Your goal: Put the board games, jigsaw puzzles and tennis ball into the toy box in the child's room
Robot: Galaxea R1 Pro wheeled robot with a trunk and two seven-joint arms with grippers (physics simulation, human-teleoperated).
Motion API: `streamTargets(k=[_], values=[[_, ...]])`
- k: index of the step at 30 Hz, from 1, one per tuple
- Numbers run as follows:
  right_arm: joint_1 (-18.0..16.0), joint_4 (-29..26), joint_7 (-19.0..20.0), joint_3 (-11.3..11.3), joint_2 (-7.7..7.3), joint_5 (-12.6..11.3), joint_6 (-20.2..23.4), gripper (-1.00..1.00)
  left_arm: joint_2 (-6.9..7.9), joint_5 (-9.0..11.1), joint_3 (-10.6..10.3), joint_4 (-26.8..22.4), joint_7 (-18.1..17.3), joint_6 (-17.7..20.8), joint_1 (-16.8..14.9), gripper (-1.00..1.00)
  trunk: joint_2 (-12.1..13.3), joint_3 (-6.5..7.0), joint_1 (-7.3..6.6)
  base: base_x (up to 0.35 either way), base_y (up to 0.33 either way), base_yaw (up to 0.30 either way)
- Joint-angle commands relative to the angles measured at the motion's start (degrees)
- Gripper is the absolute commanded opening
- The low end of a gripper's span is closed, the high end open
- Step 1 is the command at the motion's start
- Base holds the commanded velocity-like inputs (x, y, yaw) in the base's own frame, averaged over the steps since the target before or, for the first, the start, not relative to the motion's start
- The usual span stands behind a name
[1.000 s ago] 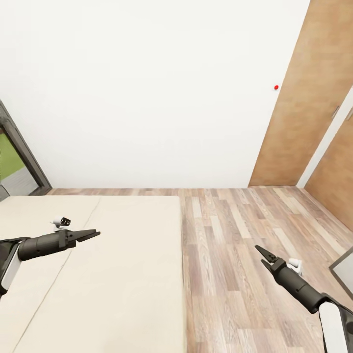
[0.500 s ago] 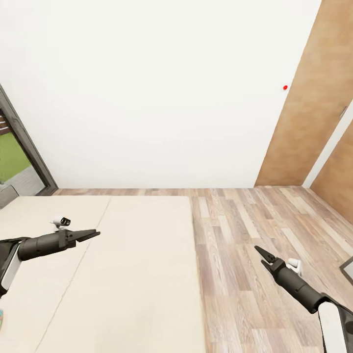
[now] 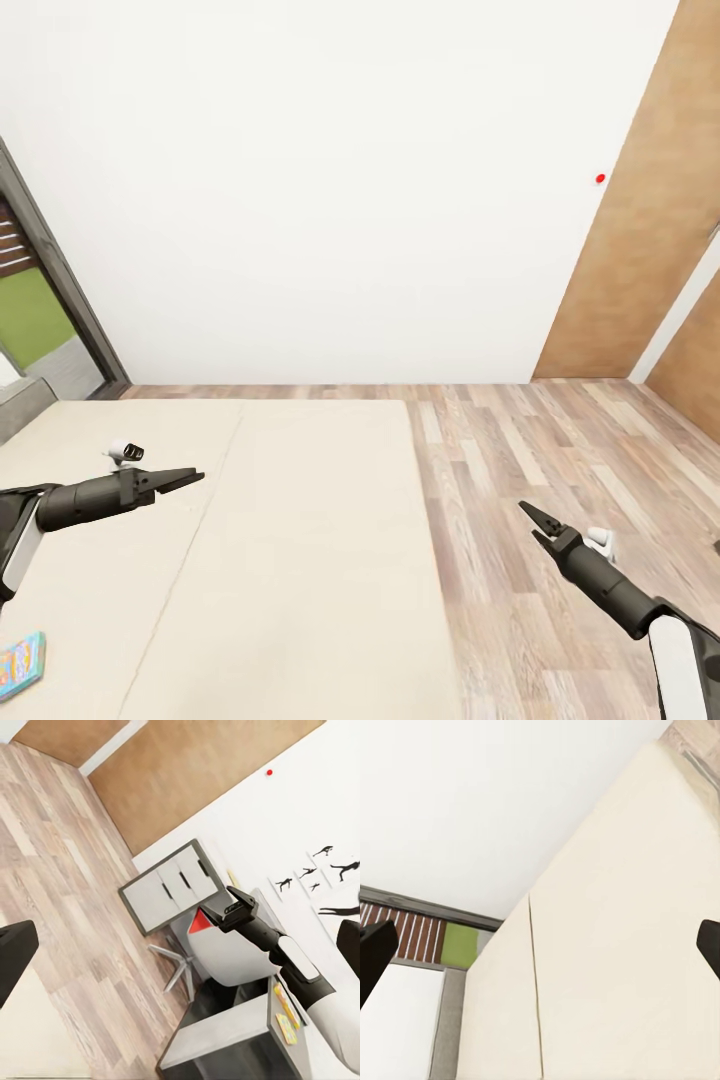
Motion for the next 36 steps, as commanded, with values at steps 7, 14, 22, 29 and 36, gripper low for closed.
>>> streamTargets(k=[7, 14, 22, 29, 36], values=[[-0.1, 0.0, 0.2, -0.1, 0.09, 0.1, 0.4, 1.00, 0.02, 0.1, 0.0, 0.0, -0.2, 0.6, 0.0, 1.00, -0.1, -0.12, 0.03, 0.000, 0.284, 0.000], [-0.1, 0.0, 0.2, 0.0, 0.10, 0.1, 0.4, 1.00, 0.02, 0.0, 0.0, 0.0, -0.2, 0.6, 0.0, 1.00, -0.1, -0.12, 0.03, 0.000, 0.284, 0.000], [-0.1, 0.0, 0.2, 0.0, 0.10, 0.1, 0.4, 1.00, 0.02, 0.0, 0.0, 0.0, -0.2, 0.6, 0.0, 1.00, -0.1, -0.12, 0.03, 0.000, 0.284, 0.000], [-0.1, 0.0, 0.2, 0.0, 0.10, 0.2, 0.4, 1.00, 0.02, 0.0, 0.0, 0.0, -0.2, 0.6, 0.0, 1.00, -0.1, -0.12, 0.03, 0.000, 0.284, 0.000], [-0.1, 0.0, 0.2, 0.0, 0.10, 0.2, 0.4, 1.00, 0.02, 0.0, 0.0, 0.0, -0.2, 0.7, 0.0, 1.00, -0.1, -0.12, 0.03, 0.000, 0.284, 0.000]])
